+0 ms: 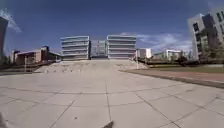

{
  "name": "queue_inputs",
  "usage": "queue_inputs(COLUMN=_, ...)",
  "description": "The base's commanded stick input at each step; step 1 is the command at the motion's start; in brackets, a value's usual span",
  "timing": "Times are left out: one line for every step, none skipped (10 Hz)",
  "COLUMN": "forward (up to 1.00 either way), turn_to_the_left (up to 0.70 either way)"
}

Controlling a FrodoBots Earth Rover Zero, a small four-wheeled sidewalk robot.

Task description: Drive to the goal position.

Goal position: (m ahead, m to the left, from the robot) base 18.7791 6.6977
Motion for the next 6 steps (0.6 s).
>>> queue_inputs(forward=0.55, turn_to_the_left=-0.01)
queue_inputs(forward=0.55, turn_to_the_left=-0.01)
queue_inputs(forward=0.55, turn_to_the_left=-0.01)
queue_inputs(forward=0.55, turn_to_the_left=-0.01)
queue_inputs(forward=0.55, turn_to_the_left=-0.01)
queue_inputs(forward=0.54, turn_to_the_left=-0.01)
